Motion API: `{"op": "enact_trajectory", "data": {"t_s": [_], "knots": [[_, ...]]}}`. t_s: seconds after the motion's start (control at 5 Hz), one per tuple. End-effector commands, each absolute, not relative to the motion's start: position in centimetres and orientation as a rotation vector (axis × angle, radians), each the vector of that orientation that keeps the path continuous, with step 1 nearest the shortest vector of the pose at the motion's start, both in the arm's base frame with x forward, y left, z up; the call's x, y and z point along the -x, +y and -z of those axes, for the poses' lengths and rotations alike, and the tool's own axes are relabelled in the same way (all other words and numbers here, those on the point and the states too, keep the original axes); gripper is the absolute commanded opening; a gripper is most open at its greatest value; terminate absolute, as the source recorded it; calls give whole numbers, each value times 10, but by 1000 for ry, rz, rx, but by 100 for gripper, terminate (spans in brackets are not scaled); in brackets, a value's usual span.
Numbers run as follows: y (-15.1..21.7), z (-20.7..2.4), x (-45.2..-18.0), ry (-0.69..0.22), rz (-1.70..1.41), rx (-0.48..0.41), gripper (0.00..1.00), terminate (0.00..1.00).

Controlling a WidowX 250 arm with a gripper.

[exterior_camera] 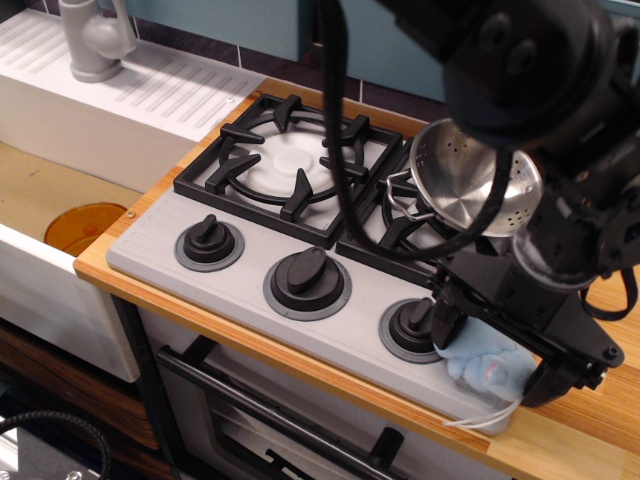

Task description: End effector transition from pot or pan to object

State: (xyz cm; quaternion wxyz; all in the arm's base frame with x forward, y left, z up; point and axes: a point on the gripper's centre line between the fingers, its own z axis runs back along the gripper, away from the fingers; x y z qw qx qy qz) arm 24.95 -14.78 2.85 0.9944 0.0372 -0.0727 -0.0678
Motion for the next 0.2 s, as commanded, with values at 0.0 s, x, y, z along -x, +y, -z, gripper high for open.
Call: {"op": "enact_trajectory", "data": {"t_s": [0.0], "knots": [[-135,1,-268,-216,163,-11,100,100]]}}
